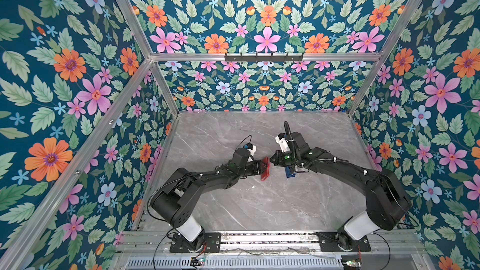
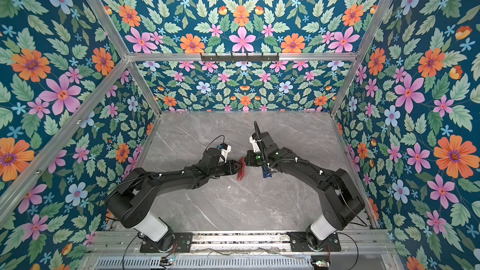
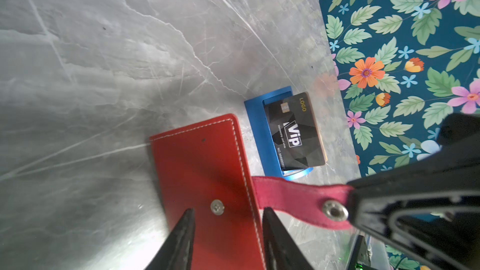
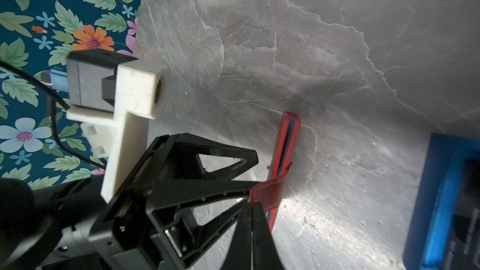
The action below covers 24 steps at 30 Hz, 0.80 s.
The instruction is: Put the credit cards into the card holder
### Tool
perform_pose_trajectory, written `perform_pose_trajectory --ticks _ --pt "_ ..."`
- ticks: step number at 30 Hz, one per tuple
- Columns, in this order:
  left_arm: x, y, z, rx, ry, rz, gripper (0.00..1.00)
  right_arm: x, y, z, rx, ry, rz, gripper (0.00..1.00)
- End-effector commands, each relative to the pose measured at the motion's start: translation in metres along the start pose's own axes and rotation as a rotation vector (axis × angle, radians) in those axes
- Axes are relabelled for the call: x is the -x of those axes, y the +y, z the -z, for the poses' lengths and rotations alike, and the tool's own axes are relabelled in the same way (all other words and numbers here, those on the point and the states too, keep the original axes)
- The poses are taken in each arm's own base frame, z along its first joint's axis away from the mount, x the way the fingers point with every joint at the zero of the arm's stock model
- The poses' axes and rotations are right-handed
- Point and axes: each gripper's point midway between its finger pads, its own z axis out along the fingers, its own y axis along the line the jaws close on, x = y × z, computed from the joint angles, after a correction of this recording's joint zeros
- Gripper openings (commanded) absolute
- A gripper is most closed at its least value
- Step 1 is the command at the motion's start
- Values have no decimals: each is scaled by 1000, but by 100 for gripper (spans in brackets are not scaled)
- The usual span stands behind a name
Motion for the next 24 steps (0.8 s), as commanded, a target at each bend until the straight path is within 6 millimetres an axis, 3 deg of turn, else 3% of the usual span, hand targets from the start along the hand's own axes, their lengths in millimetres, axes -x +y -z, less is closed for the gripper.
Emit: perform_pose_trajectory --ticks 1,17,24 --pt "5 -11 1 -48 -14 -21 50 3 5 2 18 -9 6 0" --pt "-5 4 -7 28 23 -13 48 4 11 4 47 -12 6 0" --pt "-2 11 0 91 1 -28 41 3 -4 6 -36 -17 4 0"
